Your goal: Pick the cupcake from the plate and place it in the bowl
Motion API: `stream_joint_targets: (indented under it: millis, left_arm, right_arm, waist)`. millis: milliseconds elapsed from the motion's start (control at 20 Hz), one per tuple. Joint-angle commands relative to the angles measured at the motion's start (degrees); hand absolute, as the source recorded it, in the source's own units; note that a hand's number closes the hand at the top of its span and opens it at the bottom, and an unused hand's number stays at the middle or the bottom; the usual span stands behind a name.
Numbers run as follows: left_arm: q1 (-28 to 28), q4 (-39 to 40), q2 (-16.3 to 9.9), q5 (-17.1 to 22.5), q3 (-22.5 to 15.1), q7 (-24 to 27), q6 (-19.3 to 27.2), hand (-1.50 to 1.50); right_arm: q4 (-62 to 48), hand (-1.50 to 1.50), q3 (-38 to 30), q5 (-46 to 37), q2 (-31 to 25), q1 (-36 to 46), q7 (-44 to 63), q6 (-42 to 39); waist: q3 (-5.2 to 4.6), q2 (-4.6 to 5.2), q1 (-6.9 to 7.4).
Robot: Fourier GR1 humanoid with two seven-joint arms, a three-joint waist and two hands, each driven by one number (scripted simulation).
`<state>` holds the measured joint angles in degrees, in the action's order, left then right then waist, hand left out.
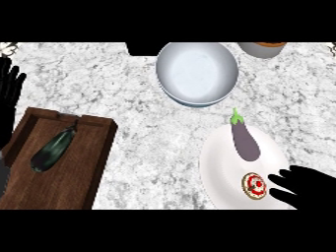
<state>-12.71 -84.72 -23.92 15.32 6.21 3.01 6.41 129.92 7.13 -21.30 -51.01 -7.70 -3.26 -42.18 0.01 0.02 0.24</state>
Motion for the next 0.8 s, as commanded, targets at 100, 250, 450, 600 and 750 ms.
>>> stream_joint_targets:
  millis: [100,250,450,600,750]
  left_arm:
    - [-2.82,4.05,0.57,-1.87,0.96,1.31,-1.71,0.00]
    - [-2.97,-0.41,1.90,-3.20,0.23,-2.33,1.09,0.00]
    - [-1.09,-2.51,3.32,-3.59,0.64,-2.64,0.98,0.00]
    - [-2.53,2.41,2.17,-3.39,3.21,0.63,-1.72,0.00]
    - [-0.55,-0.26,4.40,-4.79,2.00,0.00,-0.31,0.00]
  right_arm:
    - [-8.84,-1.50,4.93,-8.24,7.25,5.72,-1.80,0.08]
    - [-9.90,-1.50,9.88,-14.11,11.41,5.31,0.46,1.40]
    - [-13.82,-1.50,11.10,-20.76,12.62,2.85,-6.11,5.34]
    - [-18.91,-1.50,9.10,-18.65,15.69,9.56,-7.85,2.66]
    - [-23.92,-1.50,9.56,-23.87,14.04,6.16,-15.98,8.16]
  waist:
    - [-0.01,0.06,-0.10]
    - [0.00,-0.01,-0.07]
    - [0.02,-0.06,-0.15]
    - [-0.01,0.03,-0.11]
    - [0.01,-0.02,-0.18]
